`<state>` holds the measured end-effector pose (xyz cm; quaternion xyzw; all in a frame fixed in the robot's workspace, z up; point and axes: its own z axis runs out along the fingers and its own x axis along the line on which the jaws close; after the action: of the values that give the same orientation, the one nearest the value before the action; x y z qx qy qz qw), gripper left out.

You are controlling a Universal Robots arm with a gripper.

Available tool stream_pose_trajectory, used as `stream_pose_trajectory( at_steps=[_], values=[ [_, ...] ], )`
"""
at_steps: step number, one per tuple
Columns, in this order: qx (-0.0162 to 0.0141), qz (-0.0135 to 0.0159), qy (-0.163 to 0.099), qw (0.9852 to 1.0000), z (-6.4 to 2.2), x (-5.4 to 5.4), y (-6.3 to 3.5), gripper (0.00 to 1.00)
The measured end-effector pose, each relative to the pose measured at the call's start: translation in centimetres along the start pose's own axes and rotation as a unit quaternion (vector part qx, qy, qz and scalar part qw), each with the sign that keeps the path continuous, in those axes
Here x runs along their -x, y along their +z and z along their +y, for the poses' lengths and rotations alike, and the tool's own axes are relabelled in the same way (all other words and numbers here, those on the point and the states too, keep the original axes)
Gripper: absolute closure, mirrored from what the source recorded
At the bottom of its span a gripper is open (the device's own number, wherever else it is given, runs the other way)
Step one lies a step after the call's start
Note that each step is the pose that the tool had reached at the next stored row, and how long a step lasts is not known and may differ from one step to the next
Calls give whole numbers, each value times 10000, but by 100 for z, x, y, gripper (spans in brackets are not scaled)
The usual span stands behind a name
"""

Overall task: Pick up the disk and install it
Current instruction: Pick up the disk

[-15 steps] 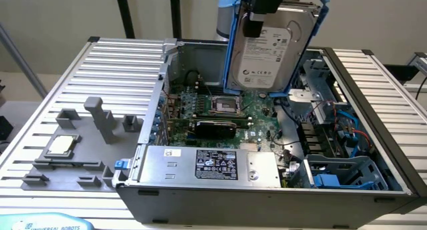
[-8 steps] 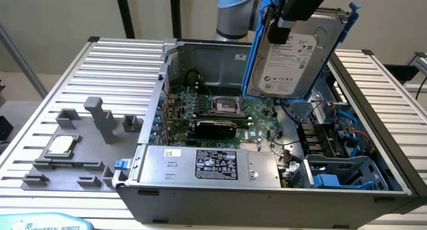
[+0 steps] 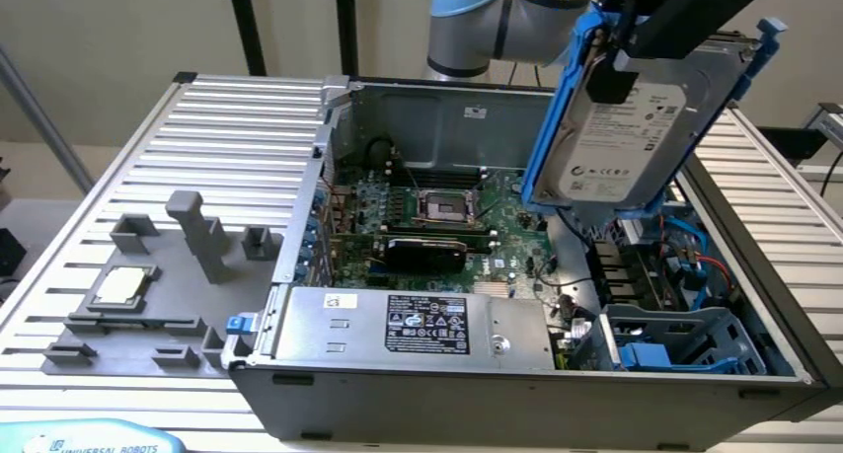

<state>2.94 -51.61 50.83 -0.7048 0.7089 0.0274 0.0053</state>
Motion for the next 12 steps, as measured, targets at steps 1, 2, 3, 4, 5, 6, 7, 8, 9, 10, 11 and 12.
stream_pose_trajectory(
  at_steps=[1,2,3,4,5,6,7,8,9,10,11,12],
  values=[
    [-1,-1,0,10000,-28,-29,-2,67],
    [0,-1,0,10000,-48,-64,-3,67],
    [0,-1,0,10000,-64,-98,-5,67],
    [0,0,0,10000,-79,-132,-7,67],
    [0,0,0,10000,-93,-168,-9,67],
    [0,0,0,10000,-107,-204,-11,67],
    [0,0,0,10000,-120,-237,-12,67],
    [0,0,0,10000,-135,-272,-14,67],
    [0,0,0,10000,-152,-309,-16,67],
    [0,-1,0,10000,-169,-344,-17,67],
    [0,0,0,10000,-192,-390,-20,67],
    [0,0,0,10000,-210,-426,-21,67]
  ],
)
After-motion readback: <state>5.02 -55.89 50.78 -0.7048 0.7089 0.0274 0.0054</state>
